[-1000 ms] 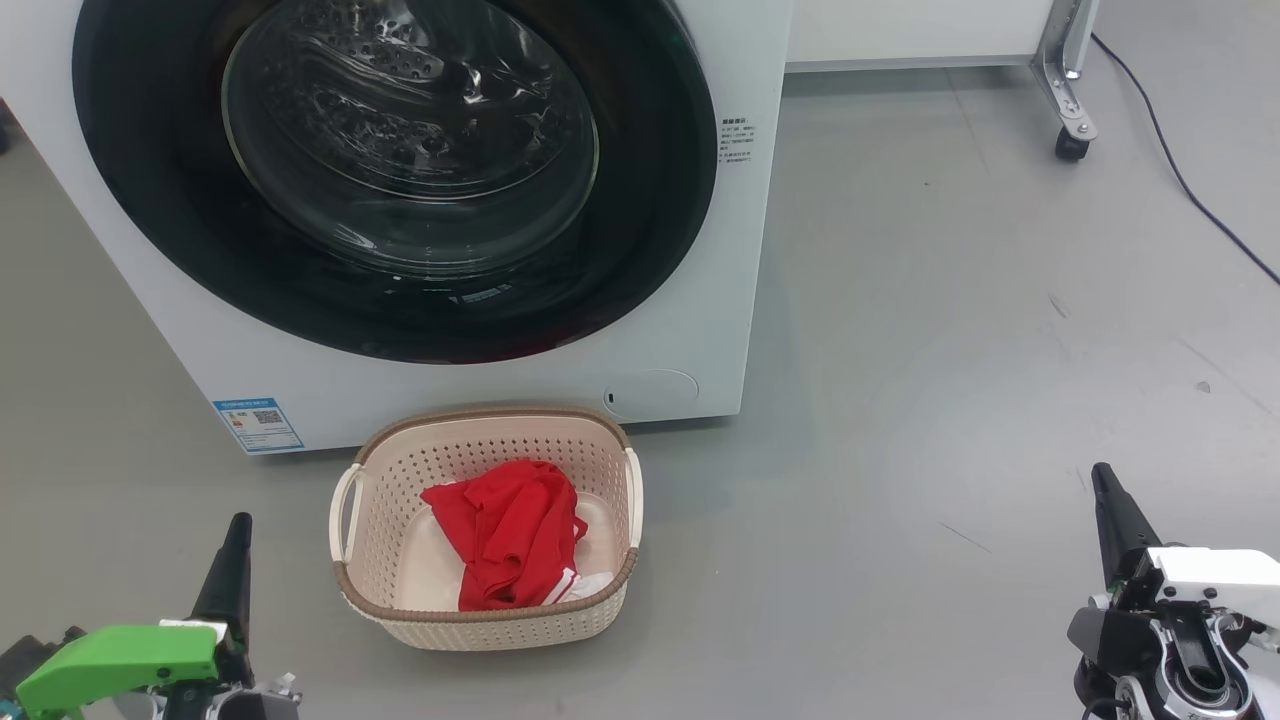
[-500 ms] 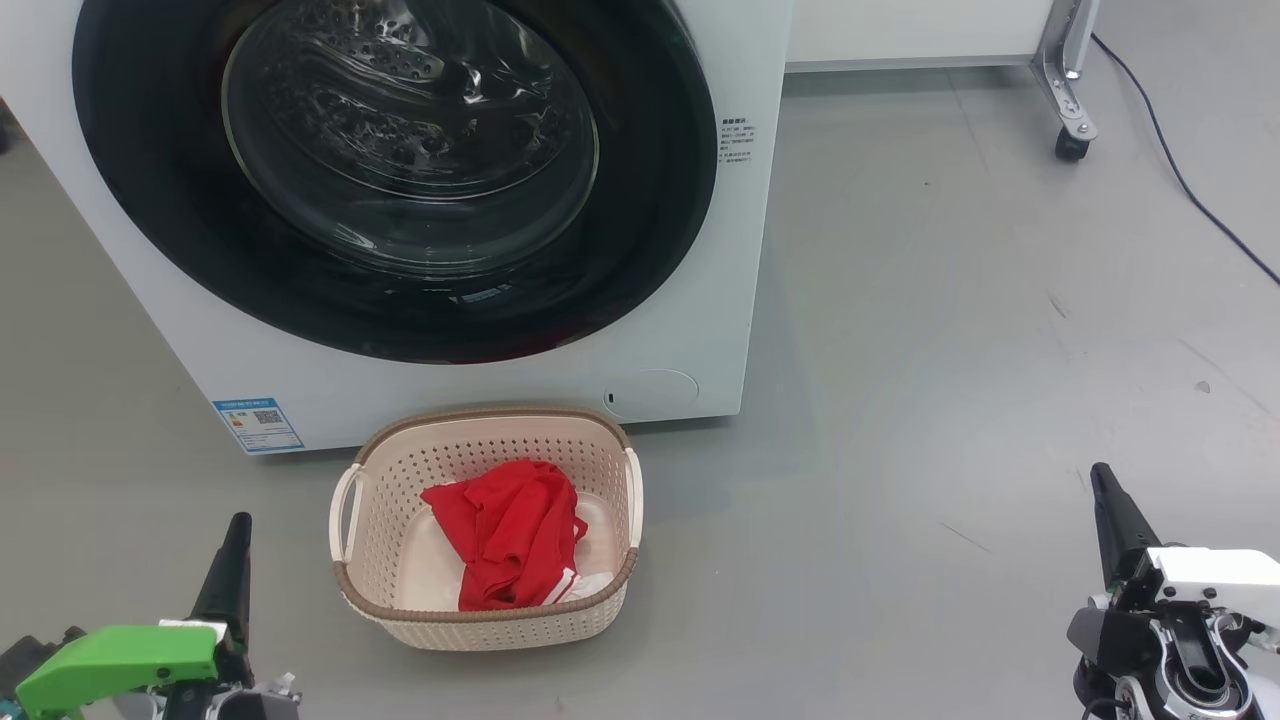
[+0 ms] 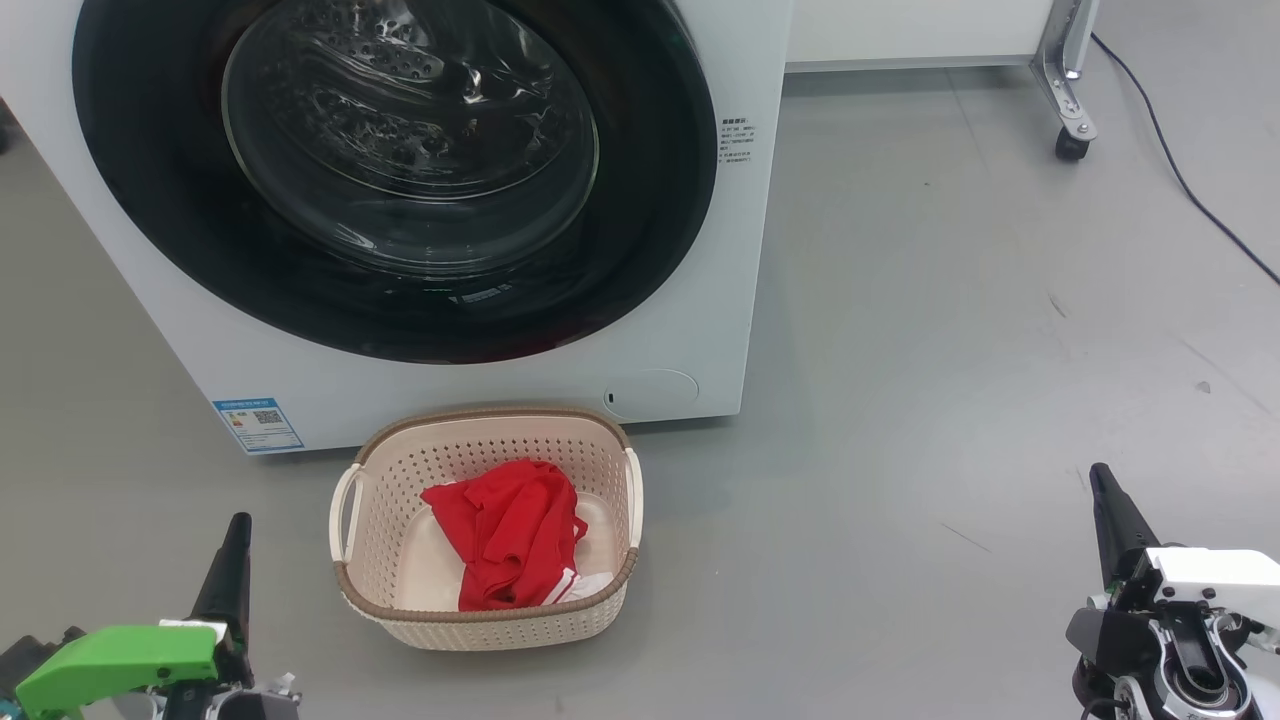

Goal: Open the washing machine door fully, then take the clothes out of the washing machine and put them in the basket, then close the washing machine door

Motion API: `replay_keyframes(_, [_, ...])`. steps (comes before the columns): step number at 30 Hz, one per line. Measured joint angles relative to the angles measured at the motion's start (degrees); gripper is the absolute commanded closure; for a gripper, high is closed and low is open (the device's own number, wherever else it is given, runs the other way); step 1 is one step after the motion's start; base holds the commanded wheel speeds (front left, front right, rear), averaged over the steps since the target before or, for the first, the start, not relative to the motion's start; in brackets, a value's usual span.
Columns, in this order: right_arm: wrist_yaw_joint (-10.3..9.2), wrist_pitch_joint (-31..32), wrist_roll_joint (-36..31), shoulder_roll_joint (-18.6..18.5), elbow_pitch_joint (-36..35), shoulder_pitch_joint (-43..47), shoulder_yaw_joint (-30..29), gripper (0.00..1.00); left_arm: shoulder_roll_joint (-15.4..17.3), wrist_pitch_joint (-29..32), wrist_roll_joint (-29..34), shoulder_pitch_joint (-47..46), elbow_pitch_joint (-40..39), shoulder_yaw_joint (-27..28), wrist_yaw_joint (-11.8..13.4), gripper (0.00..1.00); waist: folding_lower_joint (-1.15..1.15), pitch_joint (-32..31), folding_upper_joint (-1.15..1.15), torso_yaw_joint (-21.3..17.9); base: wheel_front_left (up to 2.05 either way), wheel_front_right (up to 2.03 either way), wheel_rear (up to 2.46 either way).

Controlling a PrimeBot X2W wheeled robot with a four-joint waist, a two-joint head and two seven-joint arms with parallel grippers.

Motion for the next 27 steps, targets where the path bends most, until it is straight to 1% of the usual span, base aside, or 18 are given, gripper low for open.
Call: replay_keyframes(27, [0.00,0.1,0.0,0.0,0.0,0.0,-0.1,1.00,-0.1,0.0,0.0,0.0,0.0,0.1,0.0,1.00,0.00,0.0,0.00,0.0,0.00,0.00,0.00])
